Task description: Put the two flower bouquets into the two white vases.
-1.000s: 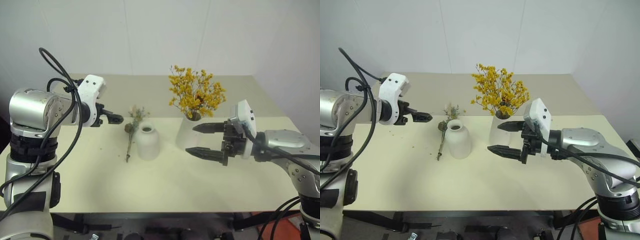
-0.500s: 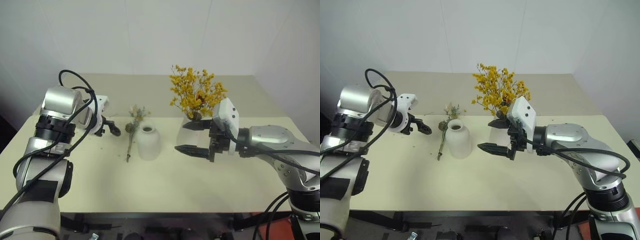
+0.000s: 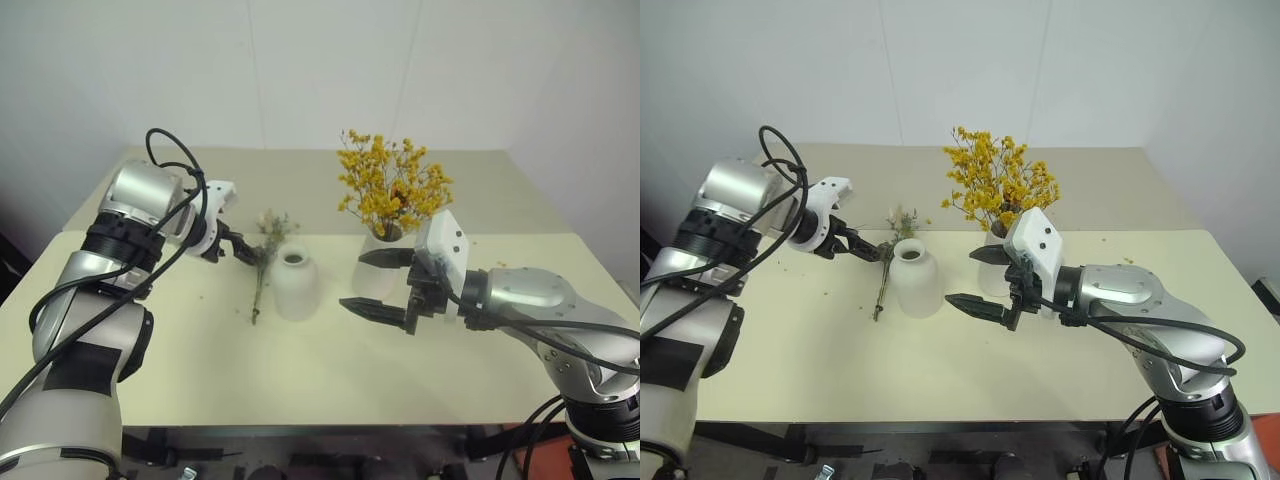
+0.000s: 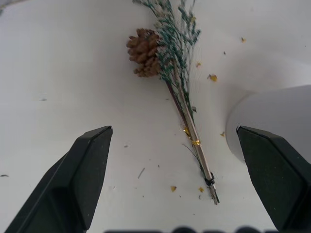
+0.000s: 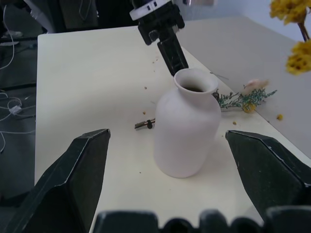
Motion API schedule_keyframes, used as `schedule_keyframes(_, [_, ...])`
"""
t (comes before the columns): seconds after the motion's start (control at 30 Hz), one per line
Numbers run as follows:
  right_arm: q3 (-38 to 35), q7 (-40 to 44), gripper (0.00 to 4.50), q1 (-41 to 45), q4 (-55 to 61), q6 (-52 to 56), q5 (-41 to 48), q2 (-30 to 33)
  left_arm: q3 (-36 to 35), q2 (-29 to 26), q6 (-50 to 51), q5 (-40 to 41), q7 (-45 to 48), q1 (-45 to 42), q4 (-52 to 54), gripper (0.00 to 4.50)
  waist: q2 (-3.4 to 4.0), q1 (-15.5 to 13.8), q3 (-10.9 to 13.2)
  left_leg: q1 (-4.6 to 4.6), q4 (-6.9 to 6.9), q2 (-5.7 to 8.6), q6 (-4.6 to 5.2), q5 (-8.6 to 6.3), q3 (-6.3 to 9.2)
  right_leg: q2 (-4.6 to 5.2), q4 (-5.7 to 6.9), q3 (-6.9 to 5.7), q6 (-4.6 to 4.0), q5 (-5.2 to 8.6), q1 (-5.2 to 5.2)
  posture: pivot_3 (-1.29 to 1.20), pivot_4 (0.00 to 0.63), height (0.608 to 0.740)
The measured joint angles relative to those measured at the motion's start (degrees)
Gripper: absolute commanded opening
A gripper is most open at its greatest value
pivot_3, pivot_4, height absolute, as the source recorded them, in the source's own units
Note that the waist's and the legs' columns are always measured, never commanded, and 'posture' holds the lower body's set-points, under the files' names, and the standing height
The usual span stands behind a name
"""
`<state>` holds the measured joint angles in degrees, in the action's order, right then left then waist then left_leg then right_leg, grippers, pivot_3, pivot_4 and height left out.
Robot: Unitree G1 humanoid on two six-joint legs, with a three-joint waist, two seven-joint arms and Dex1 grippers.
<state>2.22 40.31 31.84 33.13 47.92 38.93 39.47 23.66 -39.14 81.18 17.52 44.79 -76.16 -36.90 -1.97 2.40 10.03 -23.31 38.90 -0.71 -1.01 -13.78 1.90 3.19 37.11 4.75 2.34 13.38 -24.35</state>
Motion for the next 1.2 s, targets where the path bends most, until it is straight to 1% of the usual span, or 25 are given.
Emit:
schedule_keyframes(0.3, [0.0,-3.54,4.5,-1.02,1.53,0.45,0.15,-1.39,3.13,6.02,-3.91,-4.92,1.54,0.02,-5.78,4.48,-0.01,-0.09,0.0,-0.02,0.01,0.0,0.0,0.0,0.01,0.0,0.0,-0.01,0.0,0.0,-0.01,0.0,0.15,0.74])
schedule_keyframes(0.43, [-0.01,-4.52,4.5,-1.23,2.59,0.8,0.62,-1.81,4.24,7.79,-5.57,-7.43,1.27,0.24,-6.71,4.48,-0.01,0.01,0.0,-0.03,0.0,0.0,0.01,0.0,0.01,0.0,-0.01,-0.01,0.0,0.0,-0.01,0.0,0.15,0.74])
schedule_keyframes(0.53, [-0.02,-5.23,4.5,-1.78,3.02,1.19,0.67,-1.84,4.52,8.46,-6.48,-8.98,0.94,0.84,-7.06,3.92,-0.01,0.01,0.0,-0.01,0.01,0.0,0.01,0.0,0.01,0.0,0.01,0.0,0.0,0.0,-0.01,0.0,0.15,0.74])
schedule_keyframes(0.77, [-0.82,-6.02,4.5,-3.16,4.04,2.11,1.84,-1.81,4.42,10.16,-7.28,-11.32,0.31,4.0,-8.21,1.72,-0.01,-0.02,0.0,-0.03,0.01,0.0,0.01,0.0,0.03,0.0,0.0,-0.01,0.0,0.0,0.0,0.0,0.15,0.74])
schedule_keyframes(0.8, [-0.95,-6.05,4.5,-3.29,4.37,2.36,2.32,-1.7,4.28,10.27,-7.16,-11.5,0.2,4.08,-8.21,1.35,-0.01,-0.04,0.0,-0.02,0.01,0.01,0.01,0.0,0.03,0.01,0.0,-0.01,0.0,0.0,0.02,0.0,0.15,0.74])
schedule_keyframes(0.83, [-1.02,-6.06,4.5,-3.32,4.56,2.47,2.49,-1.63,4.23,10.37,-7.13,-11.63,0.11,4.17,-8.19,1.08,-0.01,-0.05,0.0,-0.01,0.01,0.01,0.01,0.0,0.02,0.0,0.01,-0.01,0.0,0.0,0.02,0.0,0.15,0.74])
schedule_keyframes(0.87, [-1.05,-6.06,4.5,-3.33,4.62,2.5,2.61,-1.58,4.16,10.43,-7.09,-11.69,0.05,4.2,-8.18,0.93,-0.01,-0.06,0.0,0.0,0.02,0.01,0.01,0.0,0.03,0.0,0.01,-0.01,0.0,0.0,0.03,0.0,0.15,0.74])
schedule_keyframes(0.9, [-1.23,-6.07,4.5,-3.33,4.78,2.55,2.87,-1.41,3.95,10.5,-6.88,-11.72,-0.14,4.27,-8.18,0.53,-0.01,-0.05,0.0,0.03,0.02,0.01,0.01,0.0,0.03,0.0,0.01,-0.01,0.0,0.0,0.06,0.0,0.15,0.74])
schedule_keyframes(0.93, [-1.4,-5.99,4.5,-3.33,4.82,2.7,2.96,-0.93,3.22,10.7,-6.28,-11.69,-0.31,4.53,-7.85,0.42,-0.01,-0.05,0.0,0.04,0.02,0.01,0.01,0.0,0.02,0.0,0.01,-0.01,0.0,0.0,0.07,0.0,0.15,0.74])
schedule_keyframes(0.97, [-1.81,-5.82,4.5,-3.33,4.82,2.89,3.0,0.13,2.08,10.68,-5.55,-11.68,-0.54,5.06,-7.17,0.14,0.0,-0.03,0.0,0.04,0.01,0.01,0.01,0.0,0.02,0.0,0.0,-0.01,0.01,0.0,0.07,0.0,0.15,0.74])
schedule_keyframes(1.0, [-2.18,-5.65,4.5,-3.33,4.81,2.96,3.06,0.55,1.48,10.6,-5.04,-11.65,-0.71,5.49,-6.38,0.03,0.0,-0.04,0.0,0.05,0.01,0.01,0.01,0.0,0.02,0.01,0.0,-0.01,0.01,0.0,0.08,0.0,0.15,0.74])
schedule_keyframes(1.2, [-2.95,-4.99,4.5,-3.26,4.7,3.04,4.71,1.68,-1.9,10.09,-4.46,-11.66,-2.55,7.54,-3.44,0.03,0.01,-0.04,-0.01,0.12,0.03,0.01,0.01,0.0,0.03,0.0,0.04,0.0,0.0,0.0,0.12,0.0,0.15,0.74])
